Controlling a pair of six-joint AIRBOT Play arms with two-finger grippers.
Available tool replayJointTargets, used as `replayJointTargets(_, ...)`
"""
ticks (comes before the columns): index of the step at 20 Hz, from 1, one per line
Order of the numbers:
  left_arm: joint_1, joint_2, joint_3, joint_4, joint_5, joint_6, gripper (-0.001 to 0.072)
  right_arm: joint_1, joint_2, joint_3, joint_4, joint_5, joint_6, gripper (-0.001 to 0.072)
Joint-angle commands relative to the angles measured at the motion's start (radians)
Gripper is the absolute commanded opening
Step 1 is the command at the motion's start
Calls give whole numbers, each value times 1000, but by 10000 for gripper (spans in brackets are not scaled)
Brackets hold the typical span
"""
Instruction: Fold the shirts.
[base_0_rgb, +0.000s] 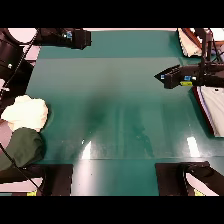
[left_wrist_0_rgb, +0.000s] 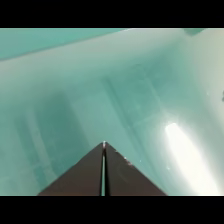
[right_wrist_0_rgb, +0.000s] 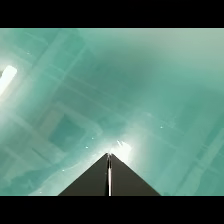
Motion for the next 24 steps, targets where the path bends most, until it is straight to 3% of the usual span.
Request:
replayJointTargets(1,0,0,1,0,18,0,23,3,1,0,-2,-2,0,17)
replayJointTargets(12,0,0,1,0,19,0,23,3,1,0,-2,2,0,17)
replayJointTargets(15,2,2,3,16,74,1,23,3,1,0,-2,0,0,17)
replayJointTargets(19,81,103,0,154,-155,56,22,3,1,0,-2,0,0,17)
replayJointTargets(24,340,353,-227,330,-359,53,23,3,1,0,-2,0,0,17)
